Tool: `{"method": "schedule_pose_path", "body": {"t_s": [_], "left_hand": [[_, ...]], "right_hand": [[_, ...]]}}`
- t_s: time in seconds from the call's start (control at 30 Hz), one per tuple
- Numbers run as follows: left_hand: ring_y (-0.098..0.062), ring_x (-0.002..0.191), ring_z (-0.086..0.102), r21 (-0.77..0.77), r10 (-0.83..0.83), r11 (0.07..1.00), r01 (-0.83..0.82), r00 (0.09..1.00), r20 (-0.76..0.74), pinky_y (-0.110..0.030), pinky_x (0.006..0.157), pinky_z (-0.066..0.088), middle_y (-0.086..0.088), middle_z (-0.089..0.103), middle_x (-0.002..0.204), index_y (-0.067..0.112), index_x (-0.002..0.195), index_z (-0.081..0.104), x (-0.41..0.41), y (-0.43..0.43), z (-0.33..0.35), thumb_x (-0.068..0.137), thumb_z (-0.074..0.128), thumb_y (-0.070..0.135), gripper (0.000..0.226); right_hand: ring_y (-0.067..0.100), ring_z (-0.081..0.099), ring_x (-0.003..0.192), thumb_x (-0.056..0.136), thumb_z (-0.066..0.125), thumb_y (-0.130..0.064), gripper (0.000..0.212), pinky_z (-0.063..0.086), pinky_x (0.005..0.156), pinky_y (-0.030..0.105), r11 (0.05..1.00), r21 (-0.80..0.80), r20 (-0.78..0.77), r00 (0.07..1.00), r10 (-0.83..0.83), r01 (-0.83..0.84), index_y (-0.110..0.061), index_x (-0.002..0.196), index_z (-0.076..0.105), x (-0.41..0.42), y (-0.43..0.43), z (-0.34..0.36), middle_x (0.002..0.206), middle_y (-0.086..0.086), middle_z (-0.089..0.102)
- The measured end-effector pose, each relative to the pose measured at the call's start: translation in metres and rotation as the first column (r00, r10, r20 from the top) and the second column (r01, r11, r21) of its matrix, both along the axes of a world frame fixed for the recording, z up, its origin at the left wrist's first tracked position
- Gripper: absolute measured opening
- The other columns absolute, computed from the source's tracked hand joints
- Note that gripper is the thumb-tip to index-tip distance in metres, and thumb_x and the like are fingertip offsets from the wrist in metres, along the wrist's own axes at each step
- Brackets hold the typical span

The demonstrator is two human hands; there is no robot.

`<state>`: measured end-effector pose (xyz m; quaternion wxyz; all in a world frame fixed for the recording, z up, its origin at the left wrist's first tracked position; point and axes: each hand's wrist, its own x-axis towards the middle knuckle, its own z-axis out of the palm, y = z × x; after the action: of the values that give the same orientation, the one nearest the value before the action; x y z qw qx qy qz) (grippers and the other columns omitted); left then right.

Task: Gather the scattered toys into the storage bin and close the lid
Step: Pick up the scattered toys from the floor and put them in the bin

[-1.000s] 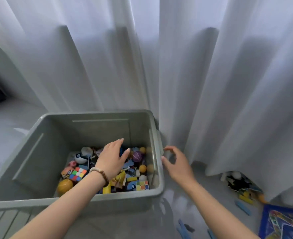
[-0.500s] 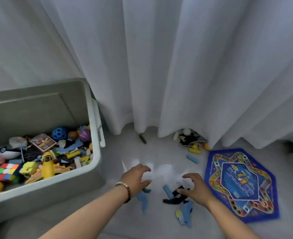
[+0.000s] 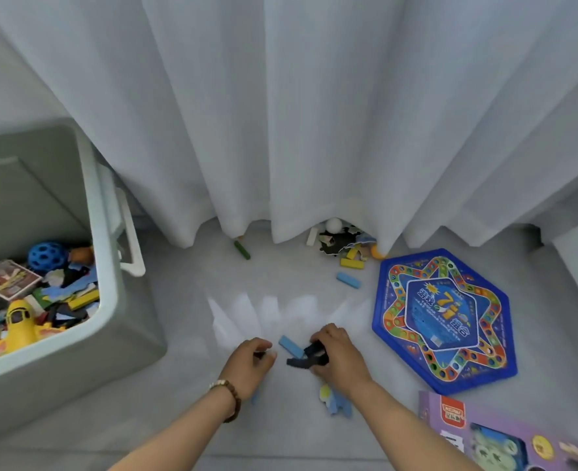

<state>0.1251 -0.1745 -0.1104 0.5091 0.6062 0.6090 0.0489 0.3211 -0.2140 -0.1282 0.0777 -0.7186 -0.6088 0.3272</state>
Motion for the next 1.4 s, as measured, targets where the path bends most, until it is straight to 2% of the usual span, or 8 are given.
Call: {"method": "schedule_pose_path", "body": {"t_s": [0.13, 0.33, 0.57, 0.73, 0.87, 0.97, 1.23, 1.4], "left_hand": [[-0.010, 0.106, 0.052, -0.028, 0.019, 0.999, -0.018, 0.999, 0.036, -0.019, 0.097, 0.040, -0.002, 0.054, 0.127, 0.019, 0.123, 0.053, 0.006, -0.006, -0.006, 0.093, 0.053, 0.030, 0.031], [-0.013, 0.130, 0.036, 0.113, -0.278, 0.948, 0.297, 0.948, -0.158, -0.023, 0.108, 0.031, 0.007, 0.026, 0.148, 0.024, 0.146, 0.024, 0.018, 0.008, -0.005, 0.095, 0.046, 0.036, 0.057], [-0.018, 0.120, 0.042, 0.157, -0.326, 0.894, 0.420, 0.849, -0.416, -0.028, 0.090, 0.041, -0.001, 0.048, 0.129, 0.020, 0.129, 0.045, 0.057, 0.030, -0.015, 0.092, 0.051, 0.024, 0.037], [-0.021, 0.104, 0.057, 0.033, -0.304, 0.941, 0.336, 0.887, -0.348, -0.023, 0.081, 0.043, -0.008, 0.057, 0.112, 0.010, 0.112, 0.058, 0.057, 0.033, -0.018, 0.089, 0.055, 0.015, 0.023], [-0.019, 0.081, 0.057, -0.012, -0.012, 1.000, 0.011, 0.996, -0.084, -0.024, 0.072, 0.047, -0.007, 0.057, 0.095, 0.016, 0.088, 0.049, 0.045, 0.027, -0.020, 0.091, 0.052, 0.009, 0.007], [-0.019, 0.071, 0.060, -0.345, 0.395, 0.890, -0.299, 0.883, 0.253, -0.026, 0.065, 0.053, -0.016, 0.062, 0.094, 0.010, 0.095, 0.043, 0.039, 0.016, -0.010, 0.094, 0.048, 0.001, 0.010], [-0.017, 0.079, 0.058, -0.608, 0.593, 0.697, -0.380, 0.783, 0.189, -0.027, 0.072, 0.049, -0.006, 0.060, 0.096, 0.006, 0.121, 0.048, 0.034, 0.000, -0.010, 0.095, 0.037, -0.004, 0.030], [-0.015, 0.077, 0.058, -0.569, 0.555, 0.734, -0.371, 0.811, 0.186, -0.024, 0.070, 0.049, -0.003, 0.060, 0.092, 0.008, 0.123, 0.046, 0.036, -0.002, -0.010, 0.096, 0.042, 0.001, 0.029]], "right_hand": [[0.013, 0.052, 0.099, 0.077, 0.072, -0.027, 0.037, 0.043, 0.080, 0.021, 0.992, -0.030, -0.034, 0.992, -0.121, 0.120, -0.019, 0.108, 0.054, 0.011, -0.006, -0.004, 0.110, -0.004, 0.048], [0.011, 0.053, 0.094, 0.075, 0.075, -0.029, 0.036, 0.045, 0.075, 0.021, 0.974, -0.044, -0.061, 0.973, -0.223, 0.221, -0.025, 0.097, 0.046, 0.011, -0.010, -0.005, 0.101, -0.009, 0.047], [0.012, 0.054, 0.085, 0.078, 0.073, -0.027, 0.035, 0.045, 0.074, 0.024, 0.969, -0.094, -0.034, 0.972, -0.234, 0.230, -0.022, 0.106, 0.052, 0.018, -0.006, -0.004, 0.094, -0.005, 0.058], [0.011, 0.051, 0.081, 0.079, 0.072, -0.026, 0.022, 0.038, 0.063, 0.017, 0.943, -0.128, -0.040, 0.948, -0.316, 0.309, -0.020, 0.096, 0.057, 0.018, -0.006, -0.004, 0.086, -0.007, 0.052], [0.011, 0.053, 0.077, 0.079, 0.071, -0.021, 0.016, 0.039, 0.059, 0.015, 0.917, -0.150, -0.057, 0.923, -0.382, 0.370, -0.023, 0.086, 0.057, 0.018, -0.006, -0.002, 0.081, -0.008, 0.055], [0.011, 0.053, 0.078, 0.081, 0.066, -0.014, 0.017, 0.040, 0.064, 0.018, 0.925, -0.149, -0.040, 0.933, -0.359, 0.349, -0.026, 0.084, 0.053, 0.020, -0.007, 0.000, 0.082, -0.008, 0.055], [0.007, 0.052, 0.070, 0.078, 0.067, -0.008, 0.029, 0.048, 0.070, 0.022, 0.900, -0.271, -0.238, 0.882, -0.406, 0.341, -0.025, 0.099, 0.057, 0.018, -0.001, 0.000, 0.080, -0.007, 0.055], [0.015, 0.058, 0.088, 0.080, 0.060, -0.019, 0.023, 0.047, 0.076, 0.025, 0.840, -0.341, -0.285, 0.805, -0.521, 0.423, -0.022, 0.103, 0.056, 0.010, 0.006, 0.005, 0.096, 0.002, 0.060]]}}
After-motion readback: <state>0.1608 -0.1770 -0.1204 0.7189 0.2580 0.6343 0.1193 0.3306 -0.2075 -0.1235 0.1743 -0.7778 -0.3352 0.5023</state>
